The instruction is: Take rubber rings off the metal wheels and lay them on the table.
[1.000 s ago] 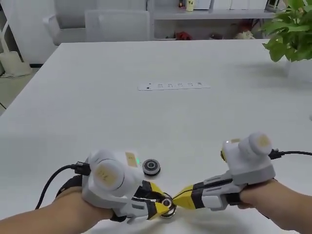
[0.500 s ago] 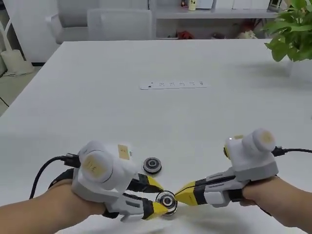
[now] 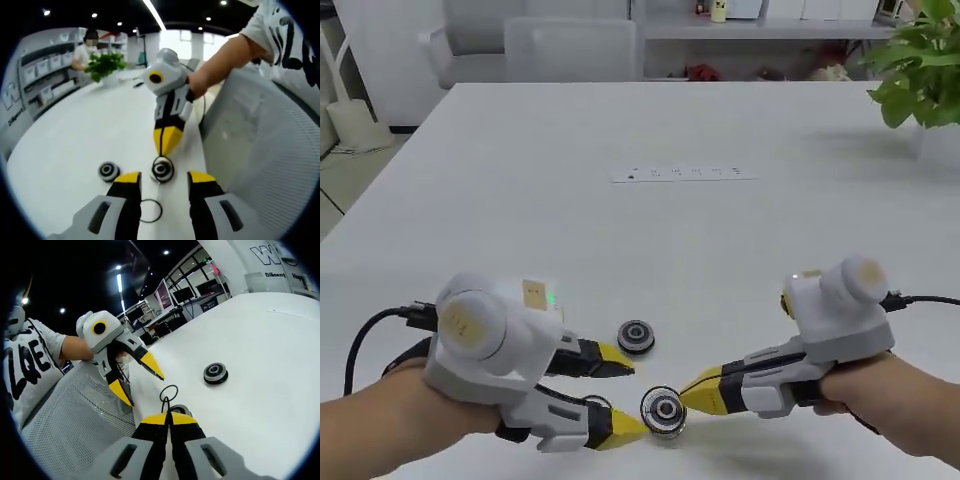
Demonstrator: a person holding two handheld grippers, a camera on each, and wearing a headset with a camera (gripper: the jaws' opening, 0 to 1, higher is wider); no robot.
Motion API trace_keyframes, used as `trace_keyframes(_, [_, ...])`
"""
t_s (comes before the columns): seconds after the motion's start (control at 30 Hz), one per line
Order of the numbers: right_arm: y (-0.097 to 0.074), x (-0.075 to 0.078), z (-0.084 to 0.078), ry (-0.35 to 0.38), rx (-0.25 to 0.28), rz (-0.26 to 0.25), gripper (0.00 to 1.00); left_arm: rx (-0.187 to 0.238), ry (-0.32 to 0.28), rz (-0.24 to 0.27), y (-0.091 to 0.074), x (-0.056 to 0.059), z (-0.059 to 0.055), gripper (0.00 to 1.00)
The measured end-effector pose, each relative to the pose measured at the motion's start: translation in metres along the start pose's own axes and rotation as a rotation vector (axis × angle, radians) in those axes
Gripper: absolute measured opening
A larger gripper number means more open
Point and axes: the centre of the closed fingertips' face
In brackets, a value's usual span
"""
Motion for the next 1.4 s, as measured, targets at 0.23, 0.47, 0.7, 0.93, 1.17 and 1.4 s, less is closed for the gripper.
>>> trace_keyframes(0.23, [0.001, -0.005, 0.009, -0.011, 0.004, 0.014, 0.00, 0.012, -0.013, 0.020, -0.015, -0.001, -0.002, 0.43])
trace_keyframes(0.47, [0.004, -0.012, 0.014, -0.022, 0.003, 0.029, 0.00, 0.014, -0.027, 0.048, -0.028, -0.003, -0.010, 0.46])
trace_keyframes(0.7, [0.007, -0.016, 0.022, -0.033, 0.006, 0.037, 0.00, 0.015, -0.035, 0.067, -0.038, -0.003, -0.016, 0.48])
trace_keyframes(0.93, [0.017, -0.021, 0.028, -0.042, 0.005, 0.050, 0.00, 0.009, -0.045, 0.084, -0.045, -0.003, -0.025, 0.52])
trace_keyframes(1.17, [0.032, -0.027, 0.028, -0.055, -0.015, 0.065, 0.00, 0.014, -0.062, 0.105, -0.053, -0.005, -0.032, 0.54])
trace_keyframes(1.4, [0.042, -0.026, 0.028, -0.055, -0.028, 0.069, 0.00, 0.010, -0.077, 0.124, -0.061, -0.004, -0.039, 0.57])
Point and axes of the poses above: the centre of the closed fingertips' face, and the gripper's own axes: y roughly forward along the fingers, x roughly to its right, z roughly out of its top, and after that the axes turned 10 degrees about -z, right-handed
